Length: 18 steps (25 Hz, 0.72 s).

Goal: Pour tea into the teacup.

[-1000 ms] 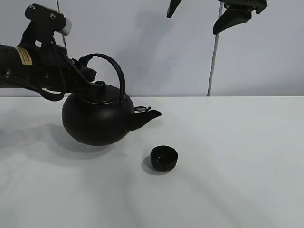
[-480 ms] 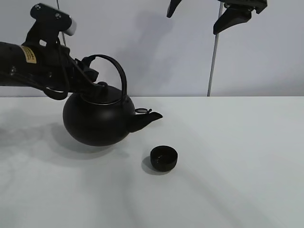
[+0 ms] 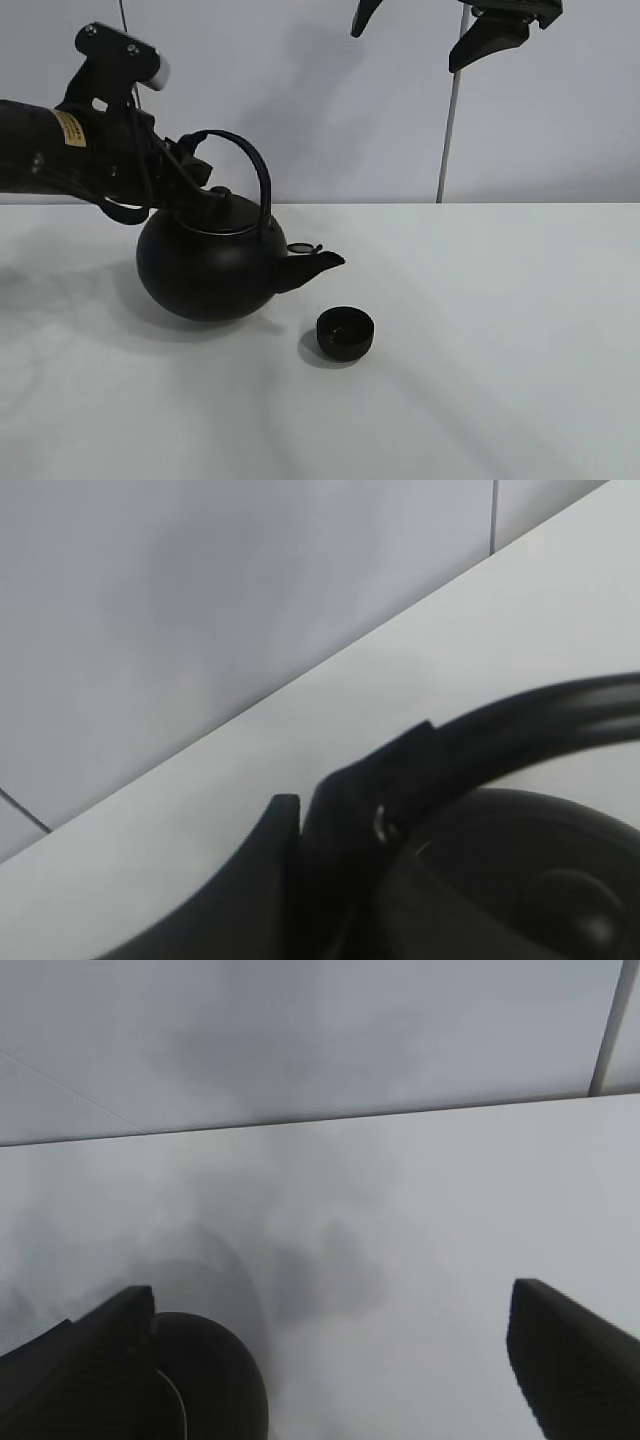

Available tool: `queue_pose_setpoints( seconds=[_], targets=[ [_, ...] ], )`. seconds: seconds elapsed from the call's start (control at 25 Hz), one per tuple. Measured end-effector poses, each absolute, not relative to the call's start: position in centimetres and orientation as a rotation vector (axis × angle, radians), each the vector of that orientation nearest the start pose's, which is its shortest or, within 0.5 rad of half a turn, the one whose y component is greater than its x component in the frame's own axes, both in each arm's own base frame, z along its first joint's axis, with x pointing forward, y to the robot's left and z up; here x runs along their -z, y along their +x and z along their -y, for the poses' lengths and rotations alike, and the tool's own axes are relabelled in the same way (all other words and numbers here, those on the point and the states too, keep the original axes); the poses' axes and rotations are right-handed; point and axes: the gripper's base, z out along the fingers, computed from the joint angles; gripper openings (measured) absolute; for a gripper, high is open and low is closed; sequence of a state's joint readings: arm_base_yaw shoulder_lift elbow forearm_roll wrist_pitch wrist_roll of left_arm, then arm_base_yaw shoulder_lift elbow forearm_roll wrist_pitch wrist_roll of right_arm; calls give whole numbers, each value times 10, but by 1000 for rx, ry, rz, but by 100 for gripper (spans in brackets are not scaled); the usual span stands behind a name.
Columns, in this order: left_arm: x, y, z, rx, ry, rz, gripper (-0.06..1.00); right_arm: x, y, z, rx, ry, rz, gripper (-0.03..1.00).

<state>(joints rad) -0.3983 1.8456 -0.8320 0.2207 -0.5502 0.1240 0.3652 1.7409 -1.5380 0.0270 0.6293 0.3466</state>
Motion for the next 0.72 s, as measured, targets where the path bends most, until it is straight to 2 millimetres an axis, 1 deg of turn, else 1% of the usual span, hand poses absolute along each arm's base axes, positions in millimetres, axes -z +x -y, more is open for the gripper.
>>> queue_pose_setpoints(
  seconds=[0.16, 0.4, 0.52, 0.72],
  targets=[
    [-155, 333, 158, 180, 771, -1817, 10, -326, 377, -146, -386, -4, -2348, 66],
    [-152, 336, 163, 187, 781, -1811, 10, -326, 377, -146, -386, -4, -2348, 66],
    [-152, 337, 164, 179, 792, -1803, 10, -326, 377, -146, -386, -4, -2348, 66],
    [-159, 343, 166, 161, 805, -1771, 10, -326, 377, -146, -386, -4, -2349, 66]
  ],
)
